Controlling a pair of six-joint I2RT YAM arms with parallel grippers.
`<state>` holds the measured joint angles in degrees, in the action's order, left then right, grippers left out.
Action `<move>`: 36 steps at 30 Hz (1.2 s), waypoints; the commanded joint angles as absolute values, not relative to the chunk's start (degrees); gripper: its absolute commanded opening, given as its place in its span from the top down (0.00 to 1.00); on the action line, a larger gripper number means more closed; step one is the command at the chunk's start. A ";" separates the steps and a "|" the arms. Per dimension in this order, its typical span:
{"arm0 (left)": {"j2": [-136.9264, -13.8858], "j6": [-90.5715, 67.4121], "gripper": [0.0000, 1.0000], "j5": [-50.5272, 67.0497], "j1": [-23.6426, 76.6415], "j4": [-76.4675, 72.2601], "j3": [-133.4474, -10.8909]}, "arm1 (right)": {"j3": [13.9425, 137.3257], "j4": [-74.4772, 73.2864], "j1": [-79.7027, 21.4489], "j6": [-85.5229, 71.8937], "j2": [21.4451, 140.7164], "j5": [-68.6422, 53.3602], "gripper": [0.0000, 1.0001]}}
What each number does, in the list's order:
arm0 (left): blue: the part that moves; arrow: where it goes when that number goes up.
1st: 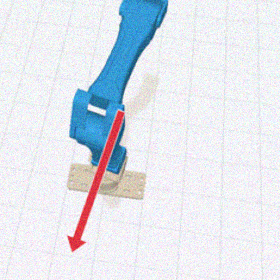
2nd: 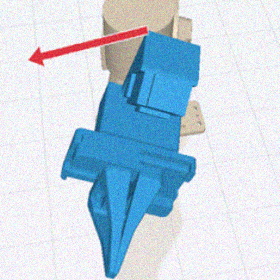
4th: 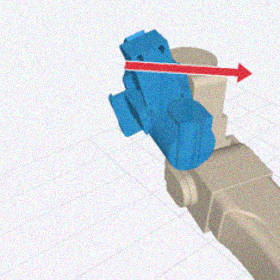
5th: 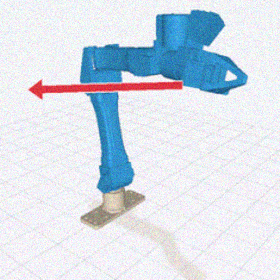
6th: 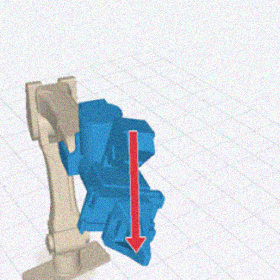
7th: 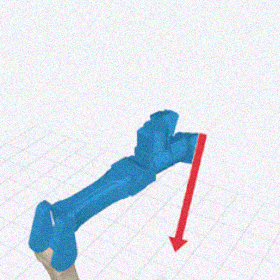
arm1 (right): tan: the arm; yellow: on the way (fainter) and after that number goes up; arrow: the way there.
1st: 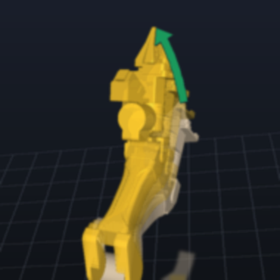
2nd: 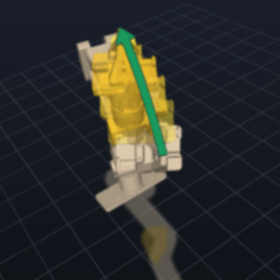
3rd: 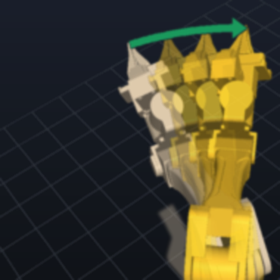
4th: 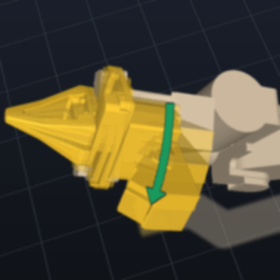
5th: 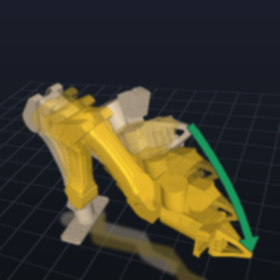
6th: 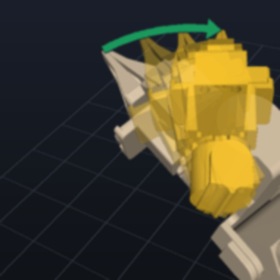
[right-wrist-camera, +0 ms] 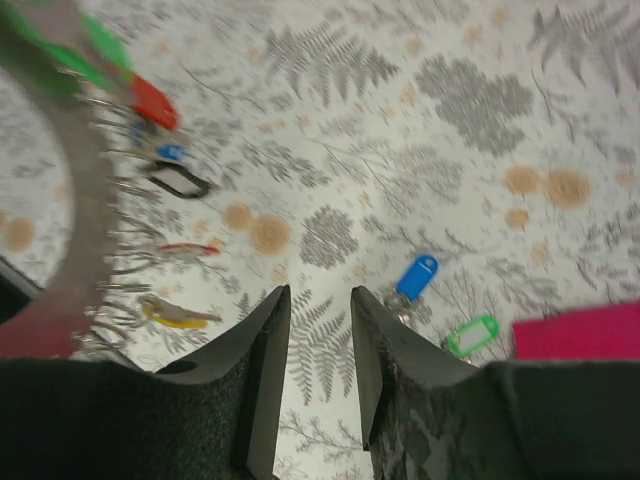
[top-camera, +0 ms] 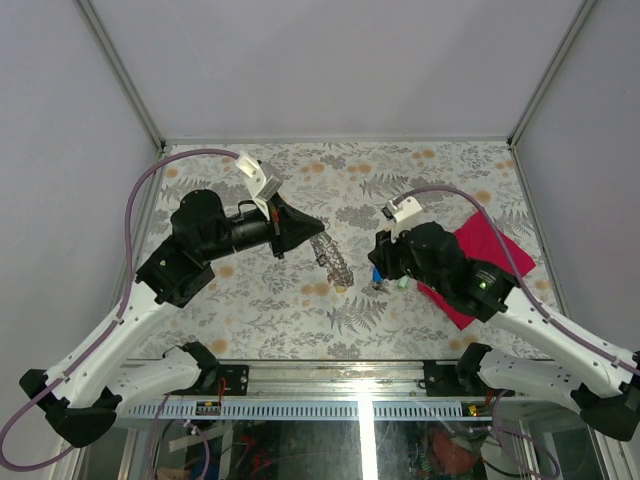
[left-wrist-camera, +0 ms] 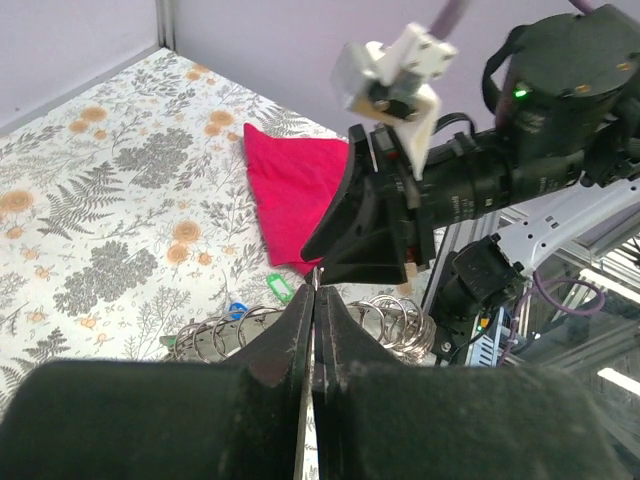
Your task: Put the keys on the keyring
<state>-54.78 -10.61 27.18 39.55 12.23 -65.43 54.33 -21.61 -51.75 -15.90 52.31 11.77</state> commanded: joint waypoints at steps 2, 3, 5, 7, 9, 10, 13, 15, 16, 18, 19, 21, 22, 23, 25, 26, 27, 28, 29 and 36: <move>-53.69 -10.59 1.00 23.14 39.73 10.46 -64.28 | 57.75 -29.27 -43.34 -22.20 58.10 6.55 0.62; -53.43 -10.70 1.00 22.44 39.73 10.44 -63.90 | 57.29 -29.19 -41.58 -23.02 58.92 4.41 0.62; -53.18 -10.93 1.00 21.75 39.77 10.47 -63.28 | 56.02 -28.76 -38.71 -23.84 60.34 2.09 0.62; -53.30 -10.99 1.00 21.80 39.73 11.02 -63.42 | 54.86 -28.67 -36.06 -24.63 62.20 0.76 0.61; -53.56 -10.87 1.00 21.83 39.73 11.86 -63.69 | 53.36 -28.41 -33.41 -25.48 64.46 0.12 0.61; -53.61 -10.74 1.00 21.81 39.73 12.21 -63.79 | 52.37 -28.28 -32.09 -25.87 65.59 0.03 0.60; -53.27 -10.38 1.00 20.98 39.75 12.80 -63.86 | 49.67 -26.63 -29.24 -26.53 68.44 0.57 0.59; -52.85 -10.12 1.00 20.26 39.73 13.07 -63.81 | 48.74 -26.44 -28.77 -25.74 70.82 0.74 0.59; -52.72 -9.97 1.00 20.15 39.73 13.23 -63.79 | 48.78 -26.95 -28.71 -24.84 72.30 0.05 0.59; -52.50 -9.65 1.00 20.07 39.75 13.78 -63.86 | 49.12 -27.80 -28.67 -21.85 75.38 -3.25 0.56; -52.47 -9.44 1.00 20.11 39.73 14.23 -63.94 | 49.33 -28.24 -28.65 -20.24 76.20 -5.04 0.53; -52.47 -9.18 1.00 19.97 39.73 14.77 -63.98 | 49.66 -29.06 -28.71 -16.97 77.02 -5.18 0.51; -52.41 -9.10 1.00 20.02 39.70 14.84 -63.84 | 49.61 -29.01 -28.67 -15.69 77.26 -5.25 0.51; -52.29 -9.06 1.00 20.08 39.72 14.85 -63.76 | 49.87 -29.09 -28.67 -14.56 77.67 -5.14 0.50; -52.04 -9.05 1.00 20.03 39.73 14.59 -63.48 | 51.62 -31.52 -28.72 -12.27 79.51 -4.15 0.50; -52.08 -9.05 1.00 20.06 39.73 14.59 -63.47 | 52.65 -32.98 -28.66 -11.16 80.90 -3.80 0.50; -52.05 -8.99 1.00 20.10 39.72 14.63 -63.60 | 53.37 -34.06 -28.73 -10.16 82.25 -3.89 0.50; -52.04 -8.92 1.00 20.12 39.73 14.67 -63.67 | 54.07 -34.81 -28.66 -9.32 83.50 -4.27 0.50; -52.12 -8.82 1.00 20.27 39.73 14.68 -63.67 | 54.56 -35.29 -28.69 -8.66 84.66 -4.94 0.50; -52.38 -8.22 1.00 20.81 39.73 16.10 -64.70 | 56.14 -34.40 -28.73 -4.94 89.88 -5.56 0.48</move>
